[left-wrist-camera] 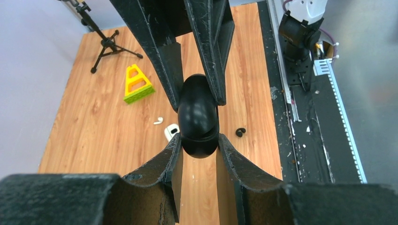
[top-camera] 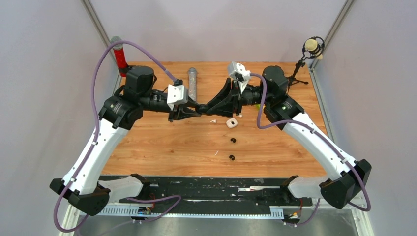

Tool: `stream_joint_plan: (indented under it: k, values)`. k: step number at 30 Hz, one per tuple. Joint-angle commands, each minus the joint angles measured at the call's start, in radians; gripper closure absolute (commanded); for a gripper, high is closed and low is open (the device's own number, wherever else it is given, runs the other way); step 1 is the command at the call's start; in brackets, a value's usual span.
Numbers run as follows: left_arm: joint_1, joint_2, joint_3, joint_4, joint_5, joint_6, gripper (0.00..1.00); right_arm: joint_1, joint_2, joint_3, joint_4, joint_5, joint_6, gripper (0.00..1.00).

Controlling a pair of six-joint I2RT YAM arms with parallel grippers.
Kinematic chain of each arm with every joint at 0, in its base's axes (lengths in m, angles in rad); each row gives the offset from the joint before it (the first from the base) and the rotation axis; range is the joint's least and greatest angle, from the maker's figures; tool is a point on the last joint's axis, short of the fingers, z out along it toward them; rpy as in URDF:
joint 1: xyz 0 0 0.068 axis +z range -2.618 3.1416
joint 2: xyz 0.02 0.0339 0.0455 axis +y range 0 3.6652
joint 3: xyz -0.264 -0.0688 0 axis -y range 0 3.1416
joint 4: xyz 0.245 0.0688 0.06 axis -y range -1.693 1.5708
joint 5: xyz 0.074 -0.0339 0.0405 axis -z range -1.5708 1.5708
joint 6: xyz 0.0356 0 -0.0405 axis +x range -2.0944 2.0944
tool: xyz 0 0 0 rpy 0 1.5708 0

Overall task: Insert the wireless bluetooth earbuds into the charging case
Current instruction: Open the charging case.

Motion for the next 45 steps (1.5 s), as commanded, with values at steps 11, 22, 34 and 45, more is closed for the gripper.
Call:
stream_joint_plan:
  k: [11, 22, 34, 45]
  values:
    - [-0.003, -0.043, 0.032, -0.064, 0.044, 0.059, 1.00, -0.042, 0.052, 0.077, 0.057, 0.015, 0.118, 0.61]
    - [-0.003, -0.039, 0.031, 0.037, 0.028, -0.067, 1.00, -0.036, 0.061, 0.056, 0.085, -0.019, 0.112, 0.60]
    - [0.008, -0.031, 0.027, 0.090, 0.061, -0.131, 1.00, -0.023, 0.086, 0.067, 0.046, -0.024, 0.077, 0.78]
    - [0.008, -0.042, -0.021, 0.099, -0.057, -0.136, 0.48, -0.002, 0.082, 0.084, 0.054, -0.031, 0.085, 1.00]
